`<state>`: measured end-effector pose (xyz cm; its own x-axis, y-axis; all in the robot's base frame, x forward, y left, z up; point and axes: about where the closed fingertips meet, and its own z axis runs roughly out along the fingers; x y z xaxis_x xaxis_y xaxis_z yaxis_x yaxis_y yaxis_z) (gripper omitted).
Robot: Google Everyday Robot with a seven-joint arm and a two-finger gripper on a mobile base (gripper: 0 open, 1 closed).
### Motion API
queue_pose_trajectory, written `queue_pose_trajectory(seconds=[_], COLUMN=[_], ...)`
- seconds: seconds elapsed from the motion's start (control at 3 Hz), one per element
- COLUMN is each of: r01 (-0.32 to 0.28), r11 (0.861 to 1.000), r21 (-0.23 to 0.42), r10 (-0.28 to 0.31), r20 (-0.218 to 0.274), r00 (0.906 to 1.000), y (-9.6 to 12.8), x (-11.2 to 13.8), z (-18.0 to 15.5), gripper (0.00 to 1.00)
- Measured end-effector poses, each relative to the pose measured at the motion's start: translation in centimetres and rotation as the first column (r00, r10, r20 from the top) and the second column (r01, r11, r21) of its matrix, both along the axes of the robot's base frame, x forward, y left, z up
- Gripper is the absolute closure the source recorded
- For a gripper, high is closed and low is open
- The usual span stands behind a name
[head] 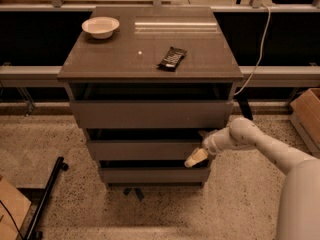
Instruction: Open middle drawer
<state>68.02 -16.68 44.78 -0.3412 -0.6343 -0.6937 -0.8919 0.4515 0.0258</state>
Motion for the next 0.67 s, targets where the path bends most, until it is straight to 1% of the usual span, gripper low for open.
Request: queue_pose_trajectory(seconds=[0.33, 0.67], r01=[-0.021, -0.021], r11=[0.999, 0.999], r21=[0.04, 0.04], r10=[0.024, 0.024], r20=[-0.062, -0.062], r00=[0.9978, 0.9978], y=[0.67, 0.66], x=[0.51, 0.51], z=[-2.58, -1.95], gripper=[0.27, 0.5])
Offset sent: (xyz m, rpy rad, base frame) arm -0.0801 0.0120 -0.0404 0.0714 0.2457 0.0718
